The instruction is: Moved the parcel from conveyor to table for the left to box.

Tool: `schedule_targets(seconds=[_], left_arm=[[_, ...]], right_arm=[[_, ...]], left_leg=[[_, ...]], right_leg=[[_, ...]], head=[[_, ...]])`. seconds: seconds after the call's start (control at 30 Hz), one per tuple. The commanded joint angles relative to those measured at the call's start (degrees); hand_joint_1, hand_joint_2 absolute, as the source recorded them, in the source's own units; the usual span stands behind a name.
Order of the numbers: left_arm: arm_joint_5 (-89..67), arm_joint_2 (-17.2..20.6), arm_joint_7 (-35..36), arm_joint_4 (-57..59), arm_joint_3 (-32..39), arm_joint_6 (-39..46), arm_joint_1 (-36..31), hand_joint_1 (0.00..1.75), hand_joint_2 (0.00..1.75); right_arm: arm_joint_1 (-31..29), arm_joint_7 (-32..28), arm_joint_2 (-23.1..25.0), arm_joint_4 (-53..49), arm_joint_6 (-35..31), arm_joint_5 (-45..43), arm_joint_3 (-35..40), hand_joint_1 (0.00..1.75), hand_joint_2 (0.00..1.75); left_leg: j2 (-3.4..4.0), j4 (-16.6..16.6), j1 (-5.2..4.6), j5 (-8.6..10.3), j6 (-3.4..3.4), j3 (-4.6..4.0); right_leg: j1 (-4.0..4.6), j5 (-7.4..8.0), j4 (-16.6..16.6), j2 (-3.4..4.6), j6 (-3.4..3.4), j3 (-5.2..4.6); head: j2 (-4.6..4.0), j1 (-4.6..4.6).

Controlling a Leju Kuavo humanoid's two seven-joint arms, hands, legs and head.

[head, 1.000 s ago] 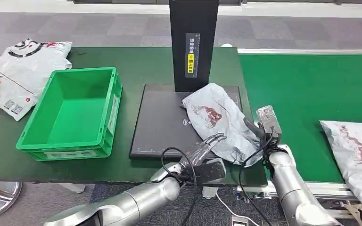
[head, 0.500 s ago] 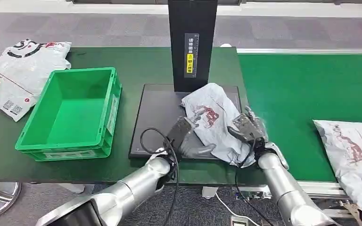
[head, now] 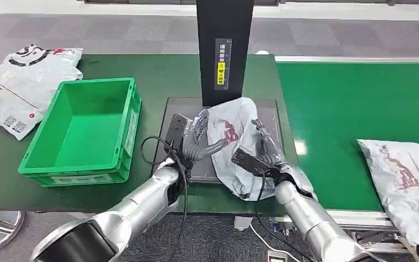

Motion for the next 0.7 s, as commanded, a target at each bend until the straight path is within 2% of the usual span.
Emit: schedule_targets(seconds=[0.03,0.23,0.33,0.4,0.47,0.5,0.53,0.6,0.7], left_arm=[[-1.67,1.36,0.28,2.98,5.77,0.88,-2.88,0.00,1.75],[-3.75,1.47,0.47,2.68,7.04,0.86,-3.14,0.00,1.75],[-4.92,1.02,0.11,2.71,6.84,0.94,-2.76,0.00,1.75],[-5.24,0.83,-0.17,2.75,6.90,0.83,-2.66,0.00,1.75],[-5.81,0.72,-0.68,2.77,6.68,1.44,-2.79,0.00,1.75],[-6.59,0.65,-1.18,2.80,6.18,2.06,-2.99,0.00,1.75],[-7.00,0.50,-1.17,2.78,5.95,2.41,-3.12,0.00,1.75],[-8.90,-0.29,-0.53,2.86,4.28,2.71,-3.51,0.00,1.75],[-16.50,-1.76,0.52,2.65,-1.67,7.75,-3.43,0.00,1.75]], right_arm=[[1.17,-0.16,-0.16,-4.04,5.52,-1.44,1.68,0.00,1.75],[1.38,-5.26,1.93,0.83,10.87,-5.64,0.36,0.00,1.75],[2.98,-10.47,2.46,1.43,19.09,-14.35,-3.18,0.00,1.75],[2.96,-11.35,2.42,1.99,19.01,-16.63,-4.30,0.00,1.75],[2.58,-12.44,2.49,1.44,13.61,-17.93,-6.48,0.00,1.75],[2.57,-13.83,2.50,0.01,6.64,-18.04,-8.27,0.00,1.75],[2.50,-14.29,2.35,-0.87,4.65,-18.35,-8.84,0.00,1.75],[3.46,-14.98,1.52,-5.19,-9.66,-17.99,-12.29,0.00,1.75],[6.21,-13.88,-1.12,-12.46,-18.24,-21.34,-15.80,0.00,1.75]], left_leg=[[0.06,-0.02,0.09,-0.07,-0.04,0.15],[0.08,-0.02,0.05,-0.05,-0.03,0.12],[0.09,-0.06,0.10,-0.08,-0.04,0.24],[-0.02,-0.04,0.07,-0.04,-0.02,0.14],[-0.04,-0.04,0.05,-0.04,-0.02,0.14],[0.01,-0.04,0.10,-0.07,-0.02,0.20],[0.03,-0.02,0.06,-0.05,-0.02,0.13],[0.00,0.04,0.09,-0.07,-0.01,0.10],[-0.18,0.03,0.04,-0.01,0.00,0.01]], right_leg=[[0.08,-0.02,-0.06,0.17,-0.06,0.14],[0.05,-0.01,-0.03,0.18,-0.04,0.07],[0.09,-0.02,-0.11,0.21,-0.05,0.21],[0.06,-0.02,-0.07,0.08,-0.03,0.13],[0.04,-0.04,-0.05,0.07,-0.03,0.12],[0.09,-0.03,-0.10,0.14,-0.04,0.19],[0.05,-0.01,-0.06,0.13,-0.03,0.10],[0.08,-0.02,-0.04,0.12,-0.03,0.10],[0.03,-0.04,-0.02,-0.09,-0.01,0.06]], head=[[0.00,0.00],[-0.02,0.00],[0.00,0.00],[-0.02,0.00],[-0.02,0.00],[0.00,0.00],[-0.02,0.00],[0.00,0.00],[-0.02,0.00]])
